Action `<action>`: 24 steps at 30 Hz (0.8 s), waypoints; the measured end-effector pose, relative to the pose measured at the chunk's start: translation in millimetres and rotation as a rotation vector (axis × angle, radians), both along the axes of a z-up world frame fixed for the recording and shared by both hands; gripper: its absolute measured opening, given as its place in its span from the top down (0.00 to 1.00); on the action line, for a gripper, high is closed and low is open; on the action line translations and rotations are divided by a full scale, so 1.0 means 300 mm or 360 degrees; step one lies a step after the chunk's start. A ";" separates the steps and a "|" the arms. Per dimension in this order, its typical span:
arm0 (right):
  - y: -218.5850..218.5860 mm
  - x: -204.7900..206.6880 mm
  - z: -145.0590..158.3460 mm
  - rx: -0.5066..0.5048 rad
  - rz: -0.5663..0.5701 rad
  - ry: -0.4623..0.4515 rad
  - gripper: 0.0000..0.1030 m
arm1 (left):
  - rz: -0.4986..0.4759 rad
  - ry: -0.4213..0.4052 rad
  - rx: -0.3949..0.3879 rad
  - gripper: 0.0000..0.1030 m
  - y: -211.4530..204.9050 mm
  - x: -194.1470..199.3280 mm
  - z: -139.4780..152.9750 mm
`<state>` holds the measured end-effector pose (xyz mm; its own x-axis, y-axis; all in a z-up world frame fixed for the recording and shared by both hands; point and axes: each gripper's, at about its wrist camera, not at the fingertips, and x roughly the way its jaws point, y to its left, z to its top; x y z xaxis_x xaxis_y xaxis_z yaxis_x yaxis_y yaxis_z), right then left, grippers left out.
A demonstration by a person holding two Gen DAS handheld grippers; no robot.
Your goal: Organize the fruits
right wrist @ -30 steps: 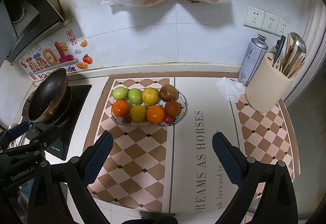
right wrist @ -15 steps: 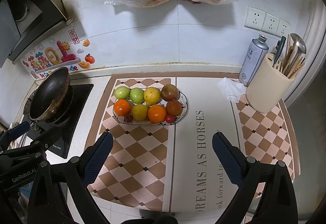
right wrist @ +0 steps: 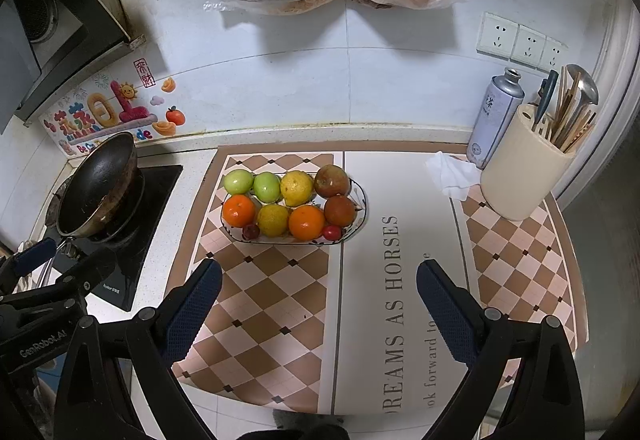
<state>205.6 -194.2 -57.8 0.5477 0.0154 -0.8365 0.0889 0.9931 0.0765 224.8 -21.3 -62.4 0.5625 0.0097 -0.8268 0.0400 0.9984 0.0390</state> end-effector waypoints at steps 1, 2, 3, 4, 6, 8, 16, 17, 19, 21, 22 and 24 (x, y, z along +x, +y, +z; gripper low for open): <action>0.000 0.001 0.000 0.0000 -0.0001 -0.0002 0.03 | -0.0001 -0.0004 0.0003 0.02 -0.001 0.001 0.001; -0.001 0.002 0.000 -0.0002 0.0000 -0.0003 0.03 | -0.0001 -0.0011 0.0009 0.02 -0.001 0.001 0.001; -0.001 -0.001 0.002 -0.0005 -0.0003 -0.0005 0.03 | -0.0001 -0.0013 0.0011 0.02 -0.001 0.004 0.000; -0.004 -0.001 0.004 -0.0005 -0.0004 -0.0007 0.03 | 0.0000 -0.0017 0.0012 0.02 -0.001 0.004 0.000; -0.008 -0.001 0.008 -0.0003 -0.0006 -0.0009 0.03 | 0.0002 -0.0024 0.0013 0.02 -0.001 0.004 0.001; -0.009 -0.001 0.009 -0.0004 -0.0007 -0.0010 0.03 | 0.0003 -0.0027 0.0012 0.02 0.000 0.004 0.001; -0.009 -0.001 0.009 -0.0004 -0.0006 -0.0010 0.03 | 0.0005 -0.0032 0.0013 0.02 -0.001 0.003 0.002; -0.008 -0.002 0.010 -0.0004 -0.0006 -0.0009 0.03 | 0.0004 -0.0030 0.0013 0.02 0.000 0.003 0.001; -0.009 -0.002 0.009 -0.0001 -0.0007 -0.0009 0.03 | 0.0003 -0.0029 0.0012 0.02 0.000 0.004 0.001; -0.009 -0.002 0.009 -0.0004 -0.0004 -0.0010 0.03 | 0.0005 -0.0031 0.0015 0.02 0.000 0.001 0.001; -0.009 -0.002 0.008 -0.0002 -0.0005 -0.0008 0.03 | 0.0005 -0.0031 0.0015 0.02 0.000 0.002 0.002; -0.008 -0.004 0.011 0.0001 -0.0005 -0.0009 0.03 | 0.0004 -0.0031 0.0014 0.02 0.001 0.000 0.002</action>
<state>204.2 -196.7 -54.5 0.5525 0.0142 -0.8334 0.0915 0.9928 0.0776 224.9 -21.1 -61.9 0.5783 0.0185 -0.8156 0.0364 0.9982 0.0484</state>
